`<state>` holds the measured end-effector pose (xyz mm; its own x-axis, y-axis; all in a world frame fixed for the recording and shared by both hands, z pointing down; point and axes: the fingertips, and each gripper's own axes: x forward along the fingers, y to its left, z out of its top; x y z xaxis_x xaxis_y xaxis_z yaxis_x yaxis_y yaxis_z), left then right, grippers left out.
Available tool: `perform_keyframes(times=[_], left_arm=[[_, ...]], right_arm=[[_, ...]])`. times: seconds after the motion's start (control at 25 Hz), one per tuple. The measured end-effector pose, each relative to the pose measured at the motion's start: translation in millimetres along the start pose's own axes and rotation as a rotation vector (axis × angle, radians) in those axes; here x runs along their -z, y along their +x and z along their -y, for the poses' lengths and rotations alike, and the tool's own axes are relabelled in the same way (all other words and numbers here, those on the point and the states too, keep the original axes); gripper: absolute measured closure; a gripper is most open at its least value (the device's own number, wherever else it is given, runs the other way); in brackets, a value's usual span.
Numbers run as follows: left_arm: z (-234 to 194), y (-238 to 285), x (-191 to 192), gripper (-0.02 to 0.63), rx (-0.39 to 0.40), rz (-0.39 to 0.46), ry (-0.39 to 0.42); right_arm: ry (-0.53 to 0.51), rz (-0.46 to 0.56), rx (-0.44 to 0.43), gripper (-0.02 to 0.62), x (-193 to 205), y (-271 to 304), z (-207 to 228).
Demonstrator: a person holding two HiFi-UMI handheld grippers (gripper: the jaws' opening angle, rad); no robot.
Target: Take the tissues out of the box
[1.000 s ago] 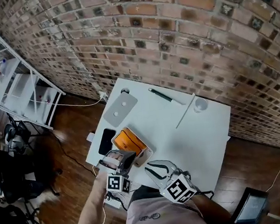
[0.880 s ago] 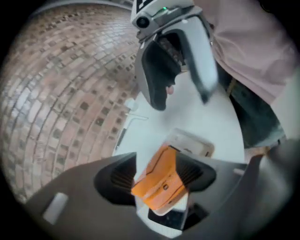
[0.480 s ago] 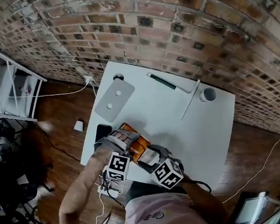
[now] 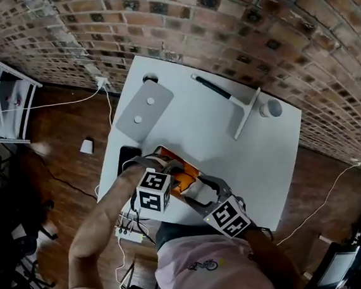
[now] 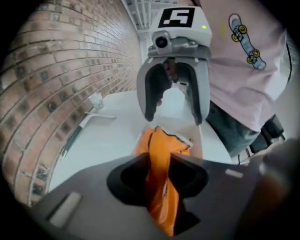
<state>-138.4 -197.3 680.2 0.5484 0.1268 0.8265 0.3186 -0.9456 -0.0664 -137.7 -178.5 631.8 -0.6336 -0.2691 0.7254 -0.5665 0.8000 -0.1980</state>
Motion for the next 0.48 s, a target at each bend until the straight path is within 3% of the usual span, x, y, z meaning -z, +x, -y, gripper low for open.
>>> perform_keyframes(times=[0.12,0.28,0.48], left_arm=[[4,-9,-7,0.524,-0.073,0.041,-0.033],[8,-40,-32,0.534,-0.162,0.169,-0.142],[12,-92,-83,0.537,-0.311,0.327,-0.259]], right_arm=[[0.016,0.032,-0.002,0.301,-7,-15,-5],[0.067,0.123,0.028,0.301,-24,-47,-1],[0.05,0.249,0.089,0.322,-40,-108,6]])
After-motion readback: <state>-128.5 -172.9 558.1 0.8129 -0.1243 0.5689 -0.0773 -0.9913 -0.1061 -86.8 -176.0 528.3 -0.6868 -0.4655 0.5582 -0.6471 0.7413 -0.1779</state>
